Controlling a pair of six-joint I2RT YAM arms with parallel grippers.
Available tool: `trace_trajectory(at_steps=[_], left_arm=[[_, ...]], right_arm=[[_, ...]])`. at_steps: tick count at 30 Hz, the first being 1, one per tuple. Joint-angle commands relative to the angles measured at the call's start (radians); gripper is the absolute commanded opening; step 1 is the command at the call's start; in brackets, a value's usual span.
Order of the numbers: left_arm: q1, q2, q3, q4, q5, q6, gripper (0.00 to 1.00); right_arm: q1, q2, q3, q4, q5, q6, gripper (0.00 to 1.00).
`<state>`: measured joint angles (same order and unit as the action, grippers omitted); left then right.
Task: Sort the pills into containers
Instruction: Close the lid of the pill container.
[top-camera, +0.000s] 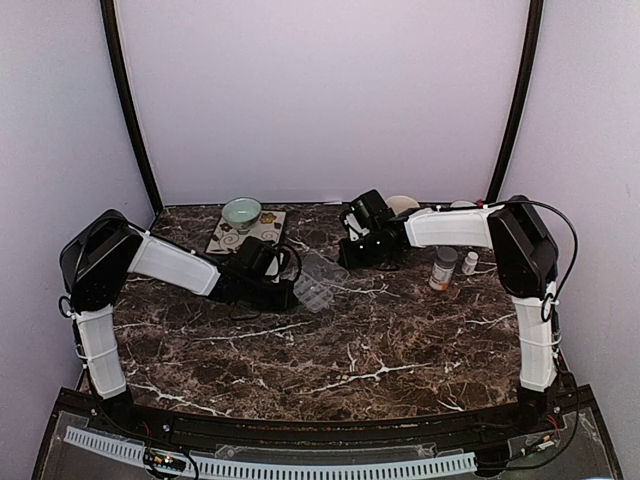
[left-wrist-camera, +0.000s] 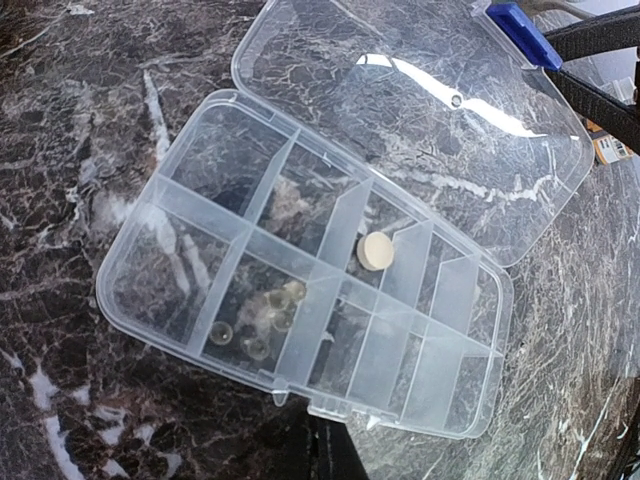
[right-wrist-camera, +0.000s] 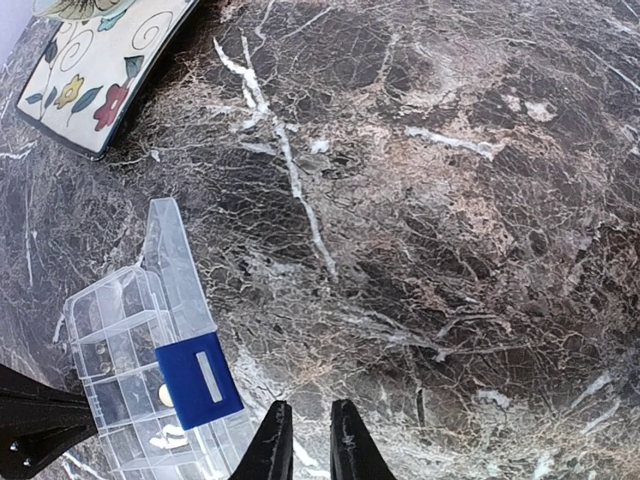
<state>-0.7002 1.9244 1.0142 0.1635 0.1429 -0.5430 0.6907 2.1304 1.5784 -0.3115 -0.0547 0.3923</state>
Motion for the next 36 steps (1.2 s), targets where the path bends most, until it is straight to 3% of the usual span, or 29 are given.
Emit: trace_trajectory(at_steps=[1, 36], left_arm=[[0.010, 0.015, 0.014, -0.029, 0.006, 0.006, 0.00], [0.023, -0.012, -0.048, 0.015, 0.024, -0.001, 0.00]], right_arm=[[-0.002, 0.005, 0.017, 0.009, -0.030, -0.015, 0.16], [0.099, -0.013, 0.048, -0.012, -0.044, -0.013, 0.15]])
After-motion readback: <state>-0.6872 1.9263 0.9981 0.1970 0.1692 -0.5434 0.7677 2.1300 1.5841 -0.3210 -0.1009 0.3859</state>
